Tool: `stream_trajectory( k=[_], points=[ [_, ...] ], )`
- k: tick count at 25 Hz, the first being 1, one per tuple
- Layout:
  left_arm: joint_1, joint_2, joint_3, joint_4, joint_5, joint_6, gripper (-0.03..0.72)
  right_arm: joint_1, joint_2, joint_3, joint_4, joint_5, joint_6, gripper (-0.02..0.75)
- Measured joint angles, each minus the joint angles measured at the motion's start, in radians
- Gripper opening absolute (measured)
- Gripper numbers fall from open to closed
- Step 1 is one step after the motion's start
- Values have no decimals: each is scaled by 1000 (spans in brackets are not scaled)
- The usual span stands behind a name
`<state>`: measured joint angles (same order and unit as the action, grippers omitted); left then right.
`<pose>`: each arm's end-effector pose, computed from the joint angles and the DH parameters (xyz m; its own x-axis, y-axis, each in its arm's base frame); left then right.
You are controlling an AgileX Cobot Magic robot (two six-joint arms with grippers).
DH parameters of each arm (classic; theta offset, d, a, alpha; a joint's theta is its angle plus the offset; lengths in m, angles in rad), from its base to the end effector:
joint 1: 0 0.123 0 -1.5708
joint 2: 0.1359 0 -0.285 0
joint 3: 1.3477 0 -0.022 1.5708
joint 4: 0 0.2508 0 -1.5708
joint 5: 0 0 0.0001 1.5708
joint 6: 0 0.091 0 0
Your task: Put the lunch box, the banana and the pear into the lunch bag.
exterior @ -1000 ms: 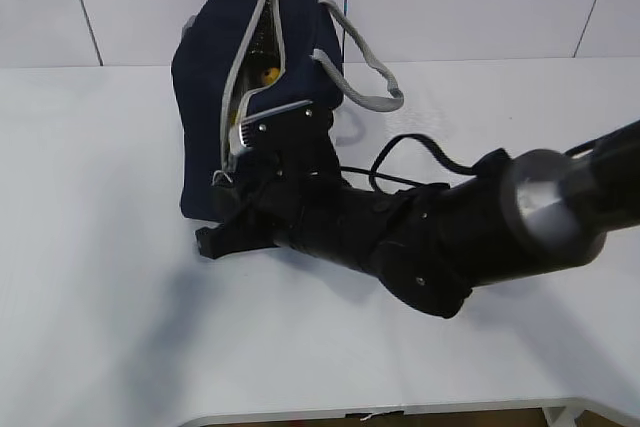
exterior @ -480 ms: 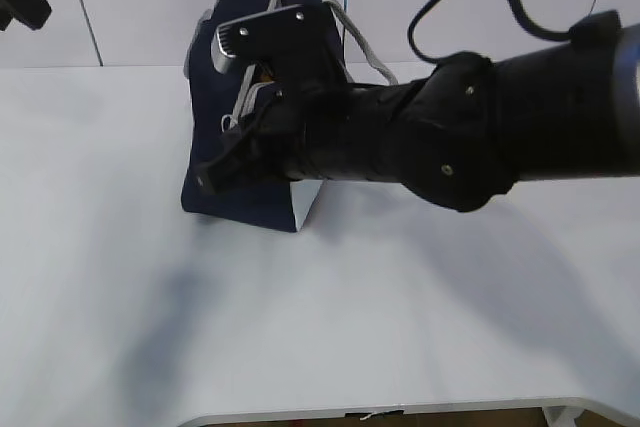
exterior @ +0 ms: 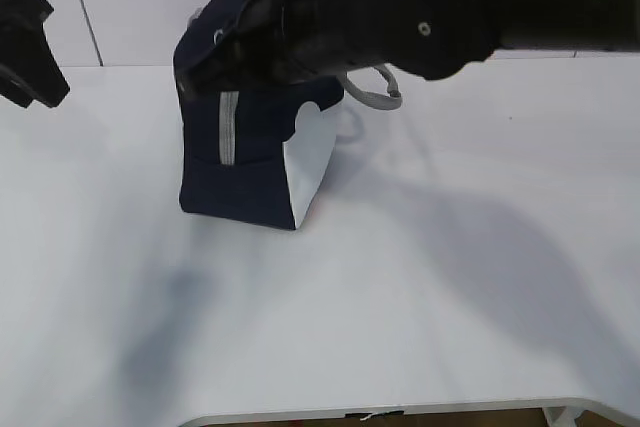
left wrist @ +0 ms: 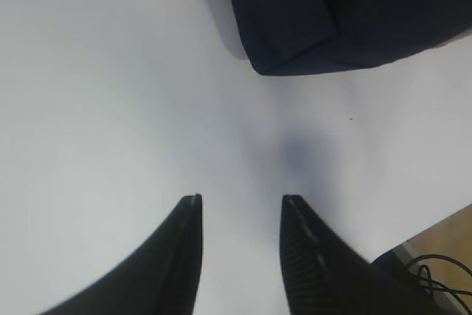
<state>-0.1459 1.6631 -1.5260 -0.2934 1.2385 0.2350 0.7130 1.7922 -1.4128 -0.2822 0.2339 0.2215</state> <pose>0.3343 -0.0743 0.3263 -0.9077 0.2659 -0.3247 0.3457 0.9123 -0.2193 0.3254 0.2736 0.2938 -0.3409 -0.3652 -0.8663 -0.6294 0.7731 -0.0783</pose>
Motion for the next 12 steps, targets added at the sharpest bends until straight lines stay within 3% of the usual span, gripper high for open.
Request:
stream_trajectory(
  k=[7,12],
  points=[
    [-2,0,68,-64,-118,159,253,0,2,-103,-51,96,-2,18],
    [-2,0,178,-205,-268,381,253,0,2,-136,-53,143,-2,18]
  ],
)
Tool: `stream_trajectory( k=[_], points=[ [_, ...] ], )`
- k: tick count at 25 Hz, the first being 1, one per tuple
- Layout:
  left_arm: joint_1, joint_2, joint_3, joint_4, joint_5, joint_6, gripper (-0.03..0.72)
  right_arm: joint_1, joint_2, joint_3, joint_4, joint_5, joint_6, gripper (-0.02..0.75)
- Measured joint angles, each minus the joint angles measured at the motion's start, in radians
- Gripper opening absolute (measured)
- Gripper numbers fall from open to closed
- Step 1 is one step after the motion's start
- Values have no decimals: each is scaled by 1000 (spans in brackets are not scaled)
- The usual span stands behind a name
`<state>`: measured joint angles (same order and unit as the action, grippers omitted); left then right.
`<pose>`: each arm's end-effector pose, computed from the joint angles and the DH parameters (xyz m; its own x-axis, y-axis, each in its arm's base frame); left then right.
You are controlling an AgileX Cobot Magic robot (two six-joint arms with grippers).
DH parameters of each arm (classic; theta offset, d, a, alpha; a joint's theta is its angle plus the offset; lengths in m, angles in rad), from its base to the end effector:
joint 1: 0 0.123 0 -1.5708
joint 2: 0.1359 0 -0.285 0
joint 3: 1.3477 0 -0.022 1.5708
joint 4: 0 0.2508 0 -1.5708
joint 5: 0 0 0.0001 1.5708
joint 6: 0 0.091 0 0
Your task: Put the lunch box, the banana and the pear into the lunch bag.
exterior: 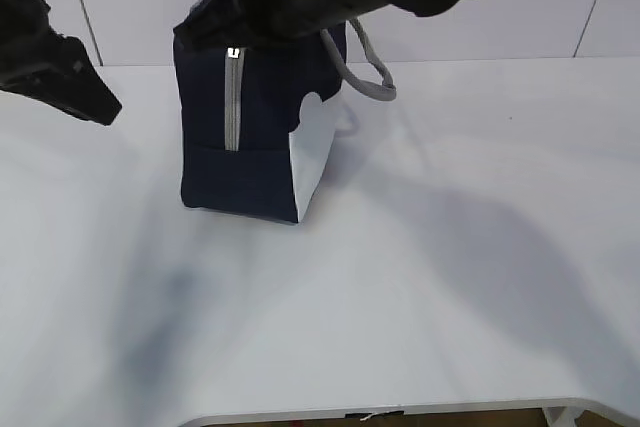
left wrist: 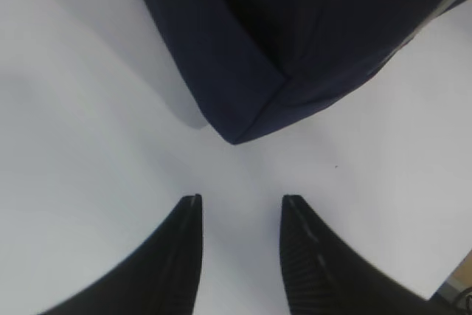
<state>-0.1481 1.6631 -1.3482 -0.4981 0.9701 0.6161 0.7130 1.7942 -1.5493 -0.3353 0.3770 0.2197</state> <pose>0.3398 -0.0870 0.2895 -0.7584 0.4036 -0.5118 0.5651 0.7984 -0.2079 0.3324 0.2728 0.3275 -0.3180 -0.3977 -0.8607 -0.6019 0.7860 -0.1408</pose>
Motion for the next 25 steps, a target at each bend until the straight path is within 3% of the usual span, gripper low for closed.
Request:
stream_trajectory(
  k=[5,8,13,22,25],
  points=[
    [0,0,105,-163,-137,228,295,0,0,-19,0,24,0,18],
    [0,0,141,-284,-166,350,357,0,0,-32,0,34,0,18],
    [-9,0,158,-435,-200,494,407,0,3,-61,0,56,0,18],
    [-124,79,160,-503,-382,550,411,0,14,-94,0,71,0,18],
    [-136,79,160,-507,-427,553,312,0,14,-98,0,73,0,18]
  ],
)
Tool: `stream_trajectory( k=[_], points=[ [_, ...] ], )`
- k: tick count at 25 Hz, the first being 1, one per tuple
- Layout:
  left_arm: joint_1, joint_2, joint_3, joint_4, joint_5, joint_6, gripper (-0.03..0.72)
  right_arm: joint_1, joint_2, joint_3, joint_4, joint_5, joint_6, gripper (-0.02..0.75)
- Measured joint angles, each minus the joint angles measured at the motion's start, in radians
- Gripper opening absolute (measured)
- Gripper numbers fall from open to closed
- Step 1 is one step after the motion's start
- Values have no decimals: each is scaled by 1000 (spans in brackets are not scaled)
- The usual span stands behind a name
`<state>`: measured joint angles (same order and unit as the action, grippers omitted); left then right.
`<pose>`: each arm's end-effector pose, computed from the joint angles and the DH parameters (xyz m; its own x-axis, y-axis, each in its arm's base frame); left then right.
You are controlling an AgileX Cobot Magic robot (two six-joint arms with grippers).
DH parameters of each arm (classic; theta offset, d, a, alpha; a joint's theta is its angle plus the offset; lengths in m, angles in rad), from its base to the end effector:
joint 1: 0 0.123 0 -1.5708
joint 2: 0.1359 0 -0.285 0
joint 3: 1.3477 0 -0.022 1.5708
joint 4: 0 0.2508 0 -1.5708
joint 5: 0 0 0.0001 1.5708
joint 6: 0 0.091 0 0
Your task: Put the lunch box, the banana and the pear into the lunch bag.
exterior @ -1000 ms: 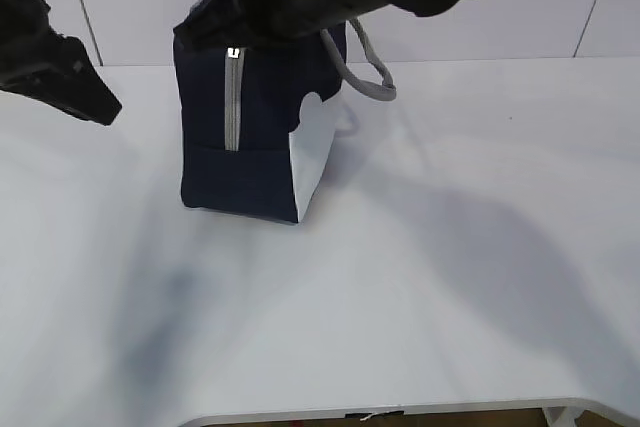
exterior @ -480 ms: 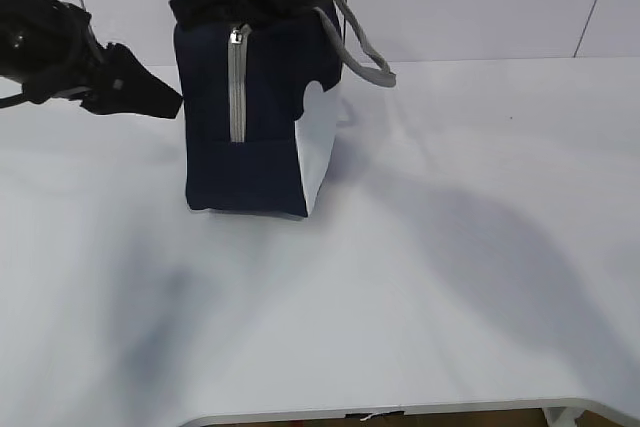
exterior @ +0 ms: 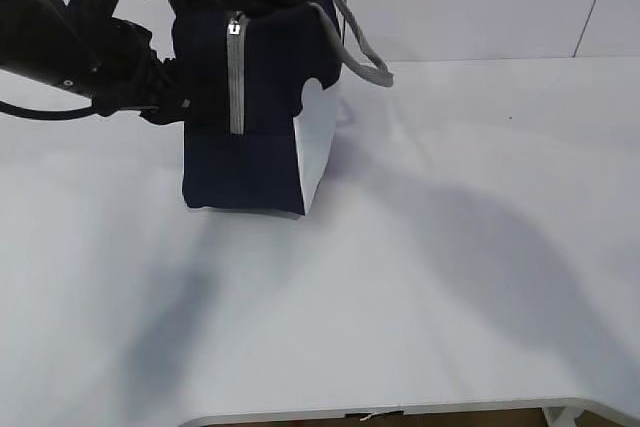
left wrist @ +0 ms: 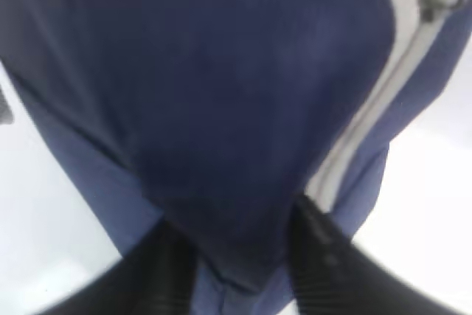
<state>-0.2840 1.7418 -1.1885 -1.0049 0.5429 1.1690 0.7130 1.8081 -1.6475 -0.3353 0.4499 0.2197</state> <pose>0.3520 -0.1441 0.2441 -0.5268 0.3734 -0.7636 0.6927 0.7092 -0.1311 0.3373 0.2744 0.3486 -0.3156 -0.3832 -0.8681 -0.5811 0.8013 -0.1424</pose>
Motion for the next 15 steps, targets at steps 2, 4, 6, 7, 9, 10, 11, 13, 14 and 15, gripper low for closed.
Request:
stream_trajectory(
  k=[2,4,6,7,9,10,11,13,14,15],
  points=[
    [-2,0,0,0,-9,2,182,0,2,-1,-8,1,0,18],
    [-2,2,0,0,-9,2,57,0,2,-8,-35,2,0,18],
    [-2,2,0,5,-7,4,9,0,2,-11,-67,2,0,18],
    [-2,4,0,7,-2,4,0,0,2,-16,-85,2,0,18],
    [-2,4,0,19,17,4,-6,0,2,-18,-116,2,0,18],
    [-2,4,0,29,27,4,-8,0,2,-18,-129,2,0,18],
    [-2,4,0,38,32,4,-8,0,2,-18,-143,2,0,18],
    [-2,-6,10,52,34,4,-9,0,2,-18,-167,2,4,18],
    [-2,-19,21,63,34,2,-9,-4,2,-18,-179,2,9,18],
    [-2,-31,33,70,34,0,-9,-6,2,-18,-193,2,16,18]
  ],
)
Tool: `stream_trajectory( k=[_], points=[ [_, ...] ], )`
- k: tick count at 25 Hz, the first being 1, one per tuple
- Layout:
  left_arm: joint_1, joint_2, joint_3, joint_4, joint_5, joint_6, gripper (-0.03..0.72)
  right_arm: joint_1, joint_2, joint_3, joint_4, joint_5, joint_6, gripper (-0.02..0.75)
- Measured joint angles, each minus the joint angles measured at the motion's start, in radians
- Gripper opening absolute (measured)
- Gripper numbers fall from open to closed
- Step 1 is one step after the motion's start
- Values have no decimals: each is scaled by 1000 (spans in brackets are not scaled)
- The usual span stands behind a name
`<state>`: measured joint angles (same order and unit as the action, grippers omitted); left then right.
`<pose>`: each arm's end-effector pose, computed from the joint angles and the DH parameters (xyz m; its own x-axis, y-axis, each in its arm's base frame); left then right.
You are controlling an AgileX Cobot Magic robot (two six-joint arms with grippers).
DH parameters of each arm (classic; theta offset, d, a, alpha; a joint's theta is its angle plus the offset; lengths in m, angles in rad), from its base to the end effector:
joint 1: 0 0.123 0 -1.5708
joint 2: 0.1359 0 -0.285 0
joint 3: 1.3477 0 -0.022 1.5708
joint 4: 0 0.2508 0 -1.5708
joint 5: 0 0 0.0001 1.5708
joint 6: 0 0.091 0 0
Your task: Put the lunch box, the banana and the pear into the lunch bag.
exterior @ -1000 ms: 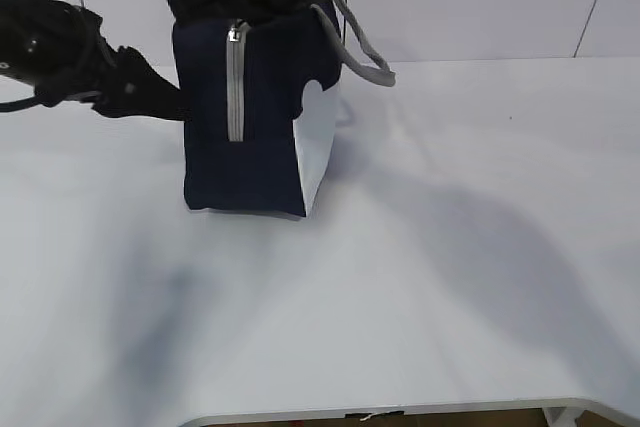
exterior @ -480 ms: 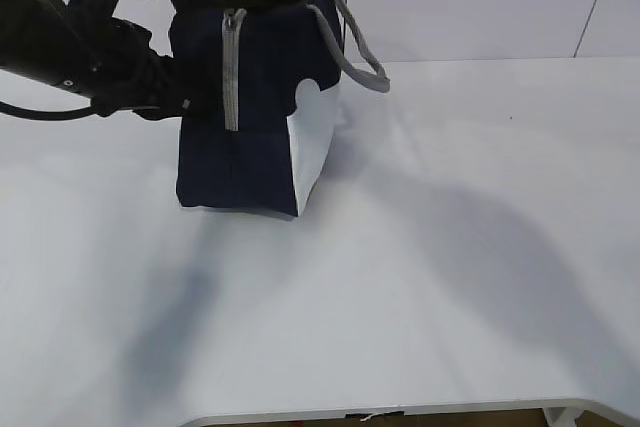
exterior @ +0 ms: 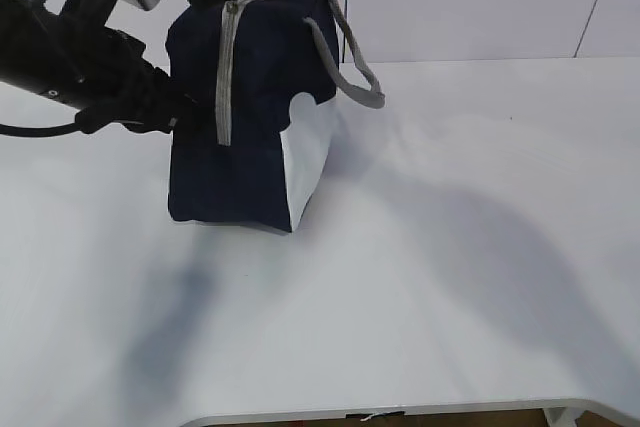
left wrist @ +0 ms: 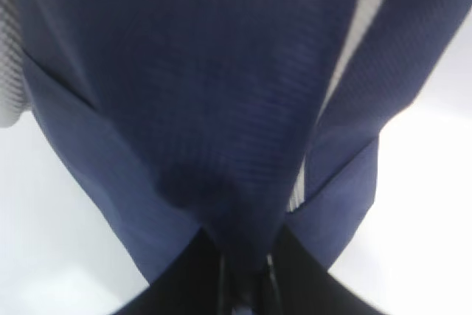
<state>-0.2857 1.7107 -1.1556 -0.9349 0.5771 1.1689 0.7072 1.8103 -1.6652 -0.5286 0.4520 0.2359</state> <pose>0.3400 -0.1416 0.2430 -0.5077 0.4439 -0.7384 0.7324 0.6737 -0.0985 0.3444 0.2679 0.3565 -0.2052 -0.4902 -0.8471 -0.5505 0.7735 -0.3142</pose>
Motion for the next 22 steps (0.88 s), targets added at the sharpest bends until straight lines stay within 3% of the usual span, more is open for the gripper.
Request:
stream_trajectory(
  k=[22],
  points=[
    [20,-367,341,68,1,-38,-12,-82,180,-188,-110,7,13,18]
  ],
)
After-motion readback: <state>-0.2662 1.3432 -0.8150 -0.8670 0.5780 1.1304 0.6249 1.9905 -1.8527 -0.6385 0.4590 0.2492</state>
